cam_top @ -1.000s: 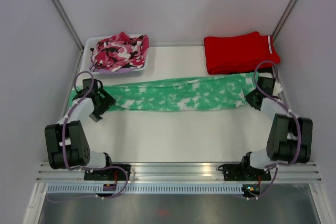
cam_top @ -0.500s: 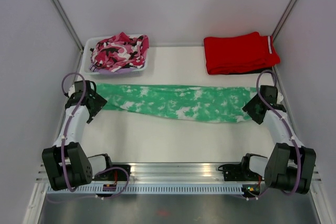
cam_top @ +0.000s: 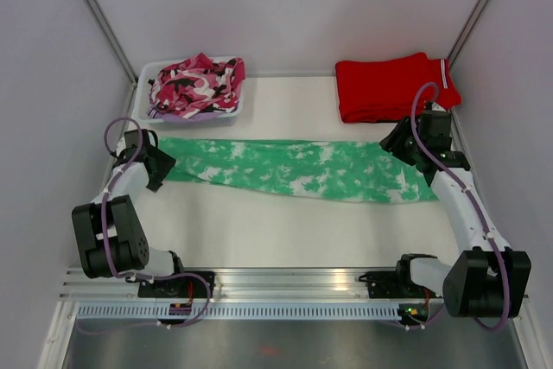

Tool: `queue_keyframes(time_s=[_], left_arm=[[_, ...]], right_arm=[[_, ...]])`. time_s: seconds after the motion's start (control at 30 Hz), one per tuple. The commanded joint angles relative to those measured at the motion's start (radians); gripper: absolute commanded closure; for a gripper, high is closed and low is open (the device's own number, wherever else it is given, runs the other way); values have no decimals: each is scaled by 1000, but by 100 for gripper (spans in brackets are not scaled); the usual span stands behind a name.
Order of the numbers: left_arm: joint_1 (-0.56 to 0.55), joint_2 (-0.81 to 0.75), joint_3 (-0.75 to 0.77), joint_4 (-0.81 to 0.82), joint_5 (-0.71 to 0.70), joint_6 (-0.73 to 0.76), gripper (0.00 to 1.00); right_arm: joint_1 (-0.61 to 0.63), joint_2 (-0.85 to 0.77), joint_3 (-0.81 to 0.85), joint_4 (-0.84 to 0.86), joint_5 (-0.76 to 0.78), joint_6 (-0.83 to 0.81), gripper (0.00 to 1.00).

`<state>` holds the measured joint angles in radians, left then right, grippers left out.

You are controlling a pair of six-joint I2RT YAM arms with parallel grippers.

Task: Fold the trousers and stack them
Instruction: Fold the trousers

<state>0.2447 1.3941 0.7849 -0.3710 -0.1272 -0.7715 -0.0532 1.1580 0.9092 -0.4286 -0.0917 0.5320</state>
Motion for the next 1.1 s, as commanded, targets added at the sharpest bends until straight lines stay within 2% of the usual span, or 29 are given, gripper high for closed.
queue_keyframes(time_s=[0.0, 0.1, 0.17, 0.23, 0.5, 0.53, 0.63, 0.9, 0.97, 1.0, 1.07], left_arm=[[1, 60, 51, 79, 24, -61, 30], [1, 101, 50, 112, 21, -78, 33], [1, 134, 53, 144, 31, -83, 44], [-1, 152, 68, 152, 34, -83, 50], [1, 189, 80, 173, 3, -74, 52], [1, 200, 88, 170, 3, -74, 59], [1, 236, 96, 181, 4, -78, 70], [1, 247, 114, 211, -23, -46, 71], [1, 249, 122, 213, -35, -35, 81], [1, 253, 135, 208, -54, -26, 95], [2, 264, 164, 187, -63, -5, 98]], right_arm=[[32, 31, -12, 34, -25, -20, 44], [39, 48, -26, 65, -39, -17, 44], [47, 72, -30, 88, -48, -12, 44], [49, 95, -33, 100, -49, -10, 44], [96, 164, -41, 133, -45, -9, 43], [99, 166, -43, 133, -45, -7, 43], [102, 178, -38, 137, -39, -10, 43], [107, 190, -38, 133, -37, -24, 43], [108, 195, -43, 140, -37, -23, 42], [108, 198, -43, 146, -37, -20, 42], [107, 210, -41, 152, -39, -23, 42]])
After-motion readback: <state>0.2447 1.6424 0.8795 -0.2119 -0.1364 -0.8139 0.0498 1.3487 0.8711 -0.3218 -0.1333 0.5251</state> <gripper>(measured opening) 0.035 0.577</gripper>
